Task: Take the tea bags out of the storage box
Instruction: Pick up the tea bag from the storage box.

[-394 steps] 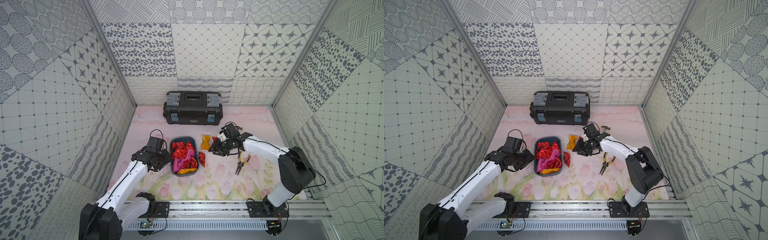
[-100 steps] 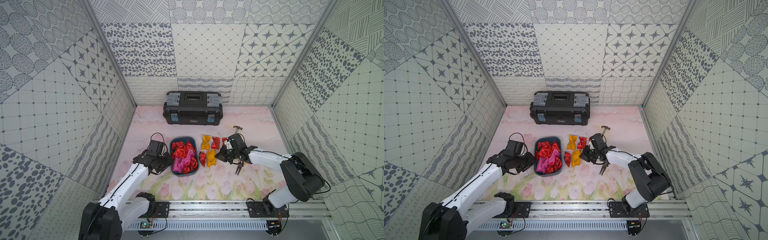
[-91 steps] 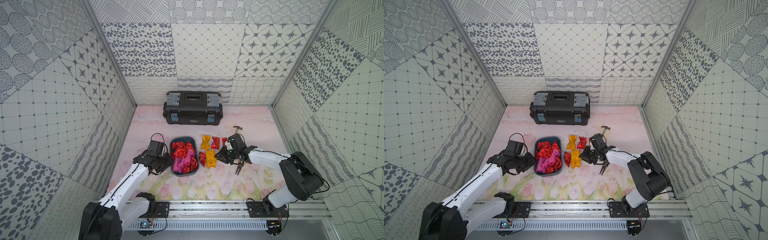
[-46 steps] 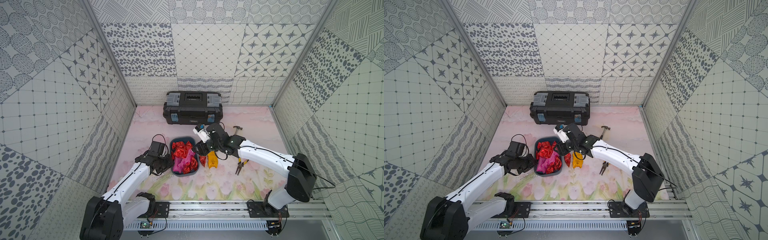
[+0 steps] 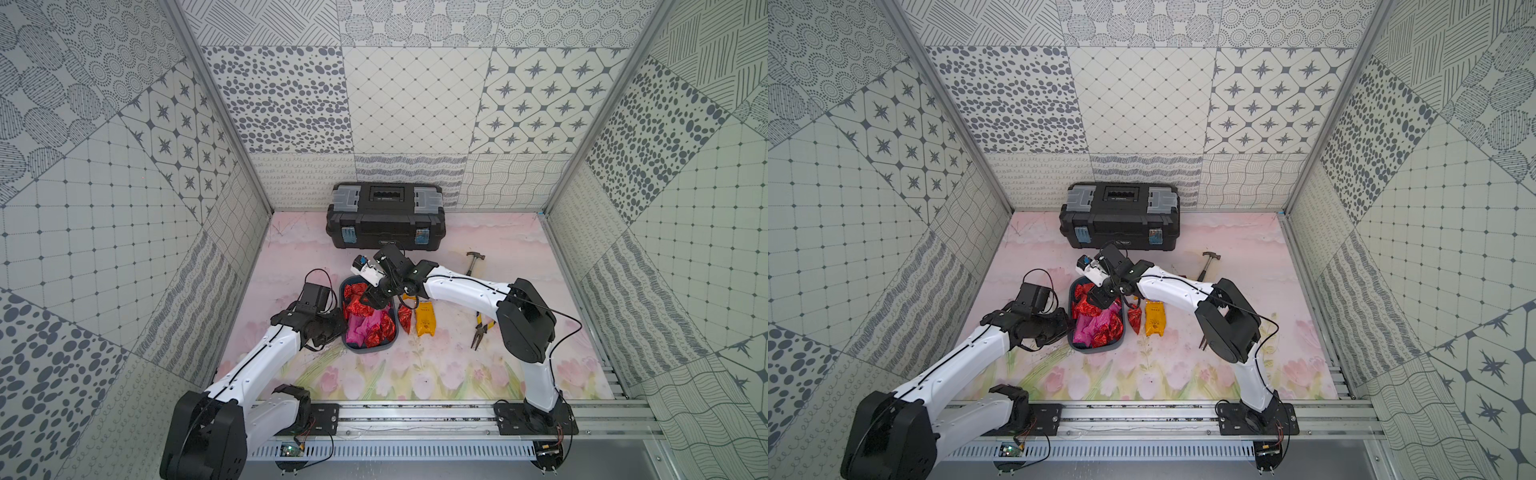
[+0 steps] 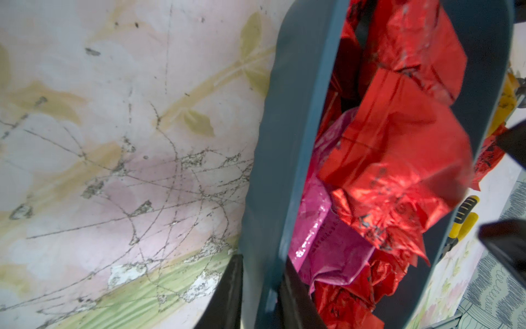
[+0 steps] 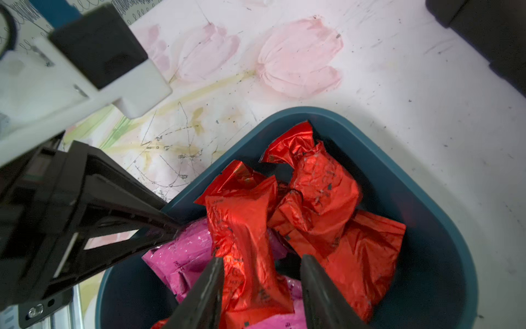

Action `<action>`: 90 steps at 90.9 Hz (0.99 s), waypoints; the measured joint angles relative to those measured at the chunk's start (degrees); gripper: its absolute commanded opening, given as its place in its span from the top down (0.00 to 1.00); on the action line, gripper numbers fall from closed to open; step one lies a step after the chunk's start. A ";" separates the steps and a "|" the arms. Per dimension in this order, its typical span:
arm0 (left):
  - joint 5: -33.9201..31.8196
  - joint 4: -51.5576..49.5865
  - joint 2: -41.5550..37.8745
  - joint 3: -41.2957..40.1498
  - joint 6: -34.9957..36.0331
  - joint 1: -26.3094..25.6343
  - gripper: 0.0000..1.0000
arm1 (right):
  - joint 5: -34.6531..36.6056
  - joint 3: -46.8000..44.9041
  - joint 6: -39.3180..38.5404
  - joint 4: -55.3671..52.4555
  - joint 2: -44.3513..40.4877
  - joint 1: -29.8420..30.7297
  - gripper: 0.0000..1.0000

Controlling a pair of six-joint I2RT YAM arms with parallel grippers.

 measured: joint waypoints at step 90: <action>-2.73 -0.11 -5.77 1.33 -0.76 0.04 0.51 | -0.83 -12.72 8.63 3.80 -14.53 0.31 1.00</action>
